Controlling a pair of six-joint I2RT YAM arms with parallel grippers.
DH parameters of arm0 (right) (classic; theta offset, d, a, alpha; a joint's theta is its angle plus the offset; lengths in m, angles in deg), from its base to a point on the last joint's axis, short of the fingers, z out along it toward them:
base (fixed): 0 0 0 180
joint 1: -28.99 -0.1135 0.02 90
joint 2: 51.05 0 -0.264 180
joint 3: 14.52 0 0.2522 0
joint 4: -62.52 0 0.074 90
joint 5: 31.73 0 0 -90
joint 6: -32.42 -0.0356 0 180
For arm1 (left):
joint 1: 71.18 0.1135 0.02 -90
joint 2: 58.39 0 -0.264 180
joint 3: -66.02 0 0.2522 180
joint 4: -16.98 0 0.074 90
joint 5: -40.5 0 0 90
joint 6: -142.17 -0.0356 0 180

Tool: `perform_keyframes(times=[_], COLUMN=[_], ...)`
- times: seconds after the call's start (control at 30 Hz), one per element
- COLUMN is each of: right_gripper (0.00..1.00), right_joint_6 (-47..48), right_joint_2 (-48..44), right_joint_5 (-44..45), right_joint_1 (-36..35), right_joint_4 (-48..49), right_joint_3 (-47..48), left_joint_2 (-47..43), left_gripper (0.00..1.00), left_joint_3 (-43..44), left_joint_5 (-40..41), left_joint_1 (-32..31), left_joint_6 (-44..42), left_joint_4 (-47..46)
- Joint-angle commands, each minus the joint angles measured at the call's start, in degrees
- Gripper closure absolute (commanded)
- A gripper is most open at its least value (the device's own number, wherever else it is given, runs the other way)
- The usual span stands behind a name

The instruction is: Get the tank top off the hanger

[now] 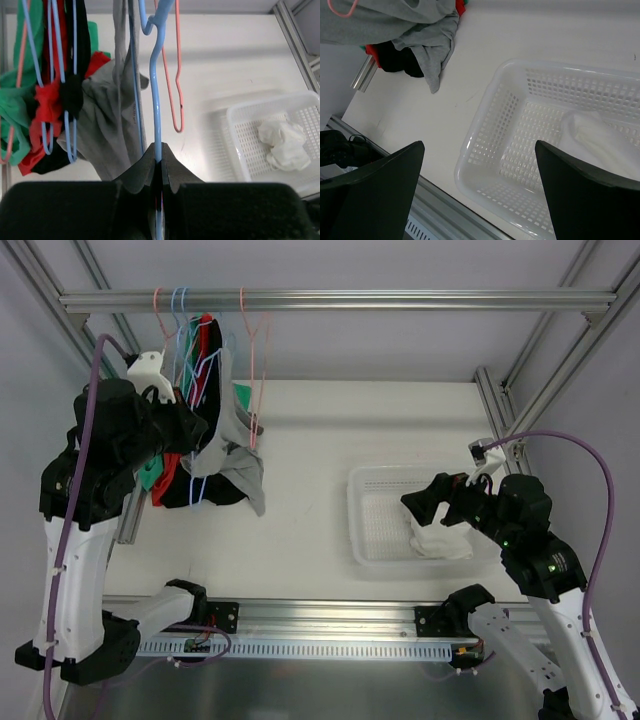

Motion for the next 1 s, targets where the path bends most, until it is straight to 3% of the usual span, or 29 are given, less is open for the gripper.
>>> perform_keyframes(times=[0.0,0.33,0.47,0.6,0.83,0.97], right_gripper=[0.00,0.00,0.02,0.03,0.10,0.15], right_joint_6=[-0.8,-2.2,-3.9,-6.5,-11.5,-10.9], right_joint_2=[0.0,2.0,3.8,7.3,18.7,26.8], right_joint_5=[-3.9,-24.3,-23.7,-17.5,1.9,14.3], right_joint_1=[0.2,0.0,-2.7,-11.6,-30.0,-37.6], right_joint_4=[3.6,13.9,18.7,27.4,47.2,49.9], right_joint_3=[2.3,-1.5,-5.0,-9.6,-14.3,-10.1], left_joint_2=[-5.9,-28.6,-35.6,-41.7,-42.2,-39.1], left_gripper=[1.00,1.00,1.00,1.00,1.00,1.00], left_joint_3=[-7.2,-32.8,-41.3,-49.8,-48.2,-48.1], left_joint_5=[-4.9,-15.1,-16.1,-26.8,-44.8,-48.5], left_joint_1=[-0.5,-0.5,-0.5,-0.5,-0.6,-0.4], left_joint_6=[1.5,5.1,6.4,8.6,8.7,7.8], left_joint_4=[-2.0,3.7,9.1,9.2,4.9,1.5])
